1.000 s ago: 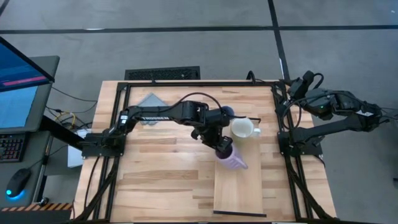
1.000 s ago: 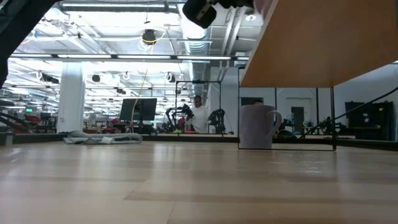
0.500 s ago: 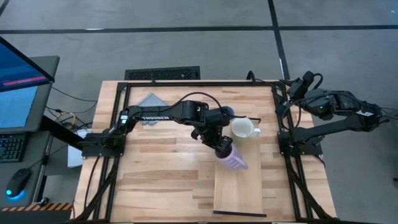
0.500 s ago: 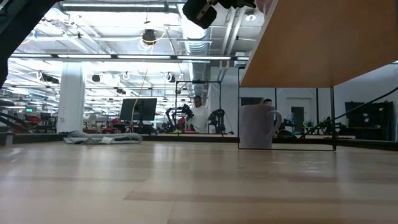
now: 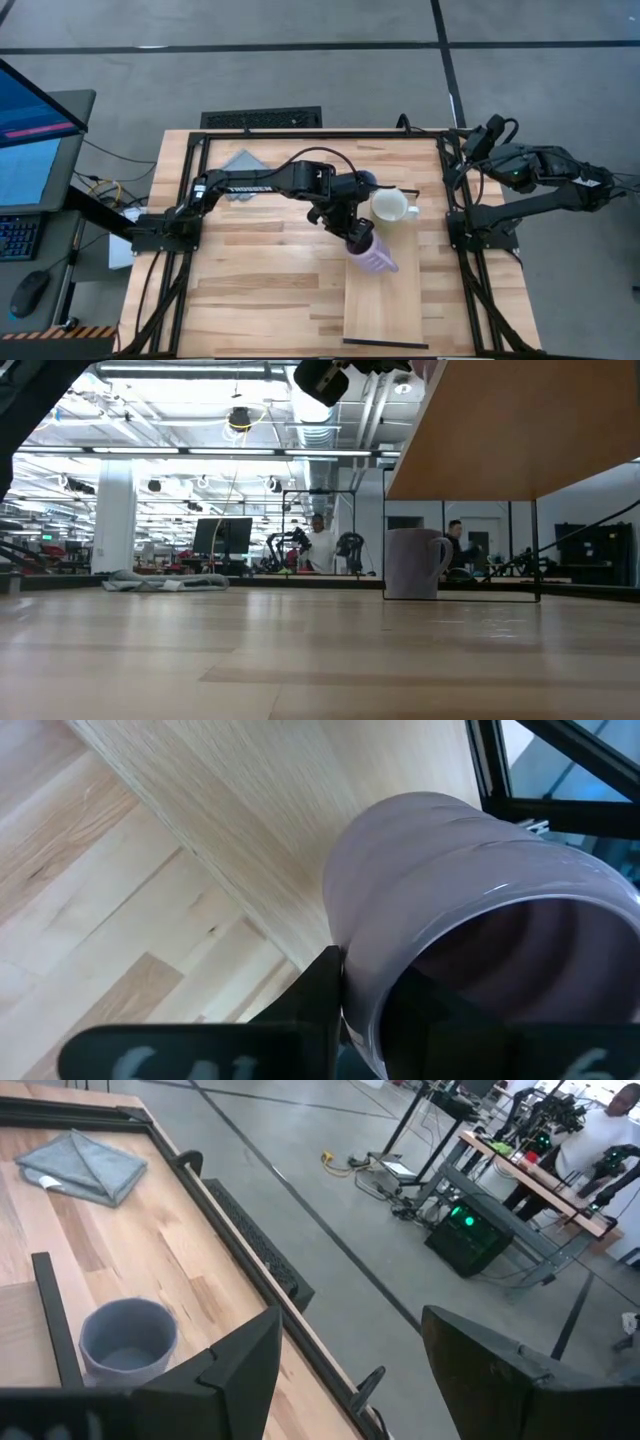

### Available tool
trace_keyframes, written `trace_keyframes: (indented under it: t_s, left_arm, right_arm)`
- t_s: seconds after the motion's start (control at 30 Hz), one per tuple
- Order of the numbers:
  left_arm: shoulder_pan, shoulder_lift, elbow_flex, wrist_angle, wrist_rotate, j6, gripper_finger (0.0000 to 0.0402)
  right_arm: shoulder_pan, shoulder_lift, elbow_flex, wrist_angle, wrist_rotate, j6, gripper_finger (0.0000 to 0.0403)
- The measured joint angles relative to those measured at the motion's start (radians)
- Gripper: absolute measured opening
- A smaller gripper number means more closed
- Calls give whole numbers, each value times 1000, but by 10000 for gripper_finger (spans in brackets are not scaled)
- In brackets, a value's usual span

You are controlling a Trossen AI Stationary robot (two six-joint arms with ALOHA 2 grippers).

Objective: Stack small to large cups/mugs on shelf
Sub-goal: Put the violet mug on the shelf

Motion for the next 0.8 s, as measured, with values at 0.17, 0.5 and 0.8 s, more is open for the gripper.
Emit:
trace_keyframes:
  t_s: [0.17, 0.5, 0.8]
  left_arm:
    - [0, 0, 0, 2, 1, 5, 36]
    - [2, -1, 0, 22, 12, 6, 36]
    - [5, -1, 0, 22, 28, 7, 36]
  right_arm:
    - [0, 0, 0, 0, 0, 0, 265]
    - [0, 0, 0, -1, 0, 0, 265]
    - [0, 0, 0, -2, 0, 0, 265]
